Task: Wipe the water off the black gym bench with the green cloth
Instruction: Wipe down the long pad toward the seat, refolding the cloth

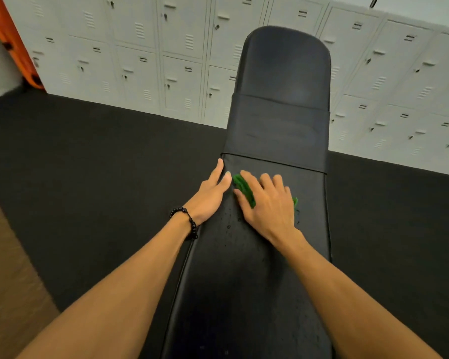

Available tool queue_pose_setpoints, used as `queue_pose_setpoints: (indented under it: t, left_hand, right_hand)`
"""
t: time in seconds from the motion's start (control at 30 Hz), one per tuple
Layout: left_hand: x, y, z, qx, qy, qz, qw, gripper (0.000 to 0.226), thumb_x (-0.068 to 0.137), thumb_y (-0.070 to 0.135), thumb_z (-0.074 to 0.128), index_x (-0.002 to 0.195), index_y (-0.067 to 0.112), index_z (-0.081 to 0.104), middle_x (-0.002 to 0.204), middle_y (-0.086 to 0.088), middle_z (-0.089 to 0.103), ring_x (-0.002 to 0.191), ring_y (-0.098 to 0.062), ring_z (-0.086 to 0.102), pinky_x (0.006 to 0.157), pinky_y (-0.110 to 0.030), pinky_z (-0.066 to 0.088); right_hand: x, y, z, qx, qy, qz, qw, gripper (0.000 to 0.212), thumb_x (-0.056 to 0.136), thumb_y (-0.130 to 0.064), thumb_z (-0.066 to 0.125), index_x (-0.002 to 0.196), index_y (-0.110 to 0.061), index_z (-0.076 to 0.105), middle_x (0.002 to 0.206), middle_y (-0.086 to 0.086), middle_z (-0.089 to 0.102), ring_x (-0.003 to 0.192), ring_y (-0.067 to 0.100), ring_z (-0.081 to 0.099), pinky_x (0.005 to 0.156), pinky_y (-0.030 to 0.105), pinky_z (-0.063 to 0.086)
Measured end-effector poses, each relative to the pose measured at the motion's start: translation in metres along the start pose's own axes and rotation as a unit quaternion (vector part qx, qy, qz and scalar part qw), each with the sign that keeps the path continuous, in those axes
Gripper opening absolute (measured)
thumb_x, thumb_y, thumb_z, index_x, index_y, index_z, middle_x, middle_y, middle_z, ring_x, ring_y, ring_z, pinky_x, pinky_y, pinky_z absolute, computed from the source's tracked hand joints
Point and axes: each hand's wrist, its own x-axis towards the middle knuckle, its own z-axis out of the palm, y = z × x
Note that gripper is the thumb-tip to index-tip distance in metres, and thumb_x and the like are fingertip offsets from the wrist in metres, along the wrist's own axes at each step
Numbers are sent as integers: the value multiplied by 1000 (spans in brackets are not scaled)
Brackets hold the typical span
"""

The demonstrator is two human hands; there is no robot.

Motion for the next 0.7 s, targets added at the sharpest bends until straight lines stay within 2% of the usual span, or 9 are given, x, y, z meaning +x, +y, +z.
queue_pose_setpoints:
  t: [0.1, 0.17, 0.23, 0.27, 0.37, 0.47, 0.53, 0.6, 0.7]
  left_hand:
    - [-3, 0, -1, -33, -33, -2, 999, 70, 90, 77, 19, 152, 50, 1, 164, 11, 7, 151, -13, -2, 123, -45, -2]
    - [-3, 0, -6, -80, -51, -21, 995, 79, 79, 89, 25, 149, 53, 19, 159, 18, 22, 148, -5, 15, 123, -39, 12]
    - [-6, 4, -5, -109, -40, -26, 993, 49, 92, 76, 25, 128, 52, 46, 127, 28, 50, 113, 16, 50, 99, -10, 38]
    - [-9, 7, -4, -120, -39, -23, 992, 30, 99, 63, 22, 116, 52, 44, 106, 33, 49, 86, 27, 51, 79, 1, 41]
    - [-24, 26, 3, -155, -34, -3, 987, 23, 105, 48, 18, 114, 47, 39, 90, 34, 44, 60, 31, 49, 54, 4, 39]
    - [-26, 21, 2, -205, -37, -7, 978, 30, 106, 46, 19, 102, 45, 49, 86, 36, 54, 64, 28, 54, 59, 3, 42]
    - [-20, 13, 1, -223, -40, -14, 974, 38, 104, 51, 19, 120, 44, 52, 111, 34, 62, 98, 22, 56, 83, -1, 40]
    - [-16, 5, -4, -233, -35, -16, 972, 53, 101, 59, 18, 148, 39, 36, 146, 30, 34, 133, 9, 31, 105, -16, 22]
    - [-18, 6, -7, -251, -34, -39, 967, 59, 101, 61, 18, 151, 35, 33, 142, 25, 31, 126, 5, 30, 100, -20, 20]
  right_hand:
    - [-24, -5, 1, -2, -32, -115, 993, 48, 95, -56, 48, 132, -28, 57, 92, 5, 52, 83, 29, 49, 61, 39, 39]
    - [-13, -1, 1, -3, -13, -18, 1000, 46, 96, -55, 48, 133, -29, 57, 94, 4, 52, 83, 28, 48, 61, 39, 40]
    - [-3, -10, 4, -8, -1, 34, 999, 45, 97, -53, 49, 133, -29, 57, 95, 4, 53, 83, 26, 47, 60, 37, 39]
    - [-5, -18, 6, -13, -4, 2, 1000, 44, 97, -52, 49, 133, -29, 57, 94, 4, 53, 82, 26, 48, 59, 37, 39]
    - [-28, -18, 3, -17, -21, -108, 994, 45, 96, -53, 51, 132, -28, 59, 91, 4, 52, 78, 28, 50, 58, 37, 40]
    - [-16, 9, 0, -23, 16, 38, 999, 42, 96, -51, 54, 130, -27, 61, 91, 5, 53, 80, 27, 49, 56, 37, 42]
    - [3, 10, 4, -16, 30, 126, 991, 42, 96, -51, 53, 130, -27, 61, 94, 6, 53, 82, 27, 48, 56, 37, 44]
    - [6, -8, 6, 13, 24, 84, 996, 42, 96, -51, 52, 129, -27, 60, 94, 6, 53, 83, 28, 49, 57, 38, 45]
    - [-27, -35, 2, 31, -30, -123, 991, 43, 96, -52, 50, 130, -27, 59, 90, 5, 51, 80, 28, 49, 59, 38, 40]
